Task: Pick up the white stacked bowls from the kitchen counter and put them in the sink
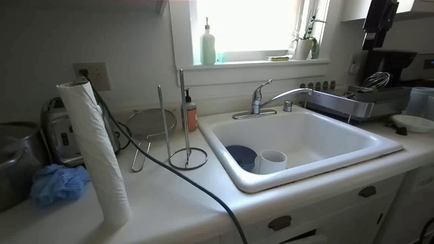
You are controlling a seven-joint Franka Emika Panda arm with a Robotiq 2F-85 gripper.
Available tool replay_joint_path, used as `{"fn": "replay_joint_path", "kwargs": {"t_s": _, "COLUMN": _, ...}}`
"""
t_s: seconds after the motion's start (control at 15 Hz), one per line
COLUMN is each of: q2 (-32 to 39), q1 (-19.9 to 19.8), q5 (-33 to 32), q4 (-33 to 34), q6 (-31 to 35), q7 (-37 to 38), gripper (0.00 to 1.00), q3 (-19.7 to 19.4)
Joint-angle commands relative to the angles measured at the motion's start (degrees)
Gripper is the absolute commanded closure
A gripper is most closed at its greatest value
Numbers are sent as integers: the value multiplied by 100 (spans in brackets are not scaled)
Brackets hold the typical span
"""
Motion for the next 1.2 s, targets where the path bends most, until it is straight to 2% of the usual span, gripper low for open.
{"fn": "replay_joint_path", "kwargs": {"t_s": 0.0, "q2": 5, "q1": 31, "q5": -12, "q4": 12, "q6": -11, "q7": 14, "gripper": 0, "q3": -22}}
{"fn": "replay_joint_path", "kwargs": {"t_s": 0.6, "q2": 35, "q1": 4, "q5": -9, "q4": 1, "q6": -37, "q7": -55, "gripper": 0, "q3": -100}}
{"fn": "replay_joint_path", "kwargs": {"t_s": 0.93, "q2": 140, "q1": -585, "q5": -381, "q4": -284, "q6": 284, "q7": 30, "gripper": 0, "q3": -667}}
{"fn": "replay_joint_path", "kwargs": {"t_s": 1.13, "q2": 351, "q1": -1062, "q5": -793, "q4": -453, "q6": 961, "q7": 102, "gripper": 0, "q3": -1050}}
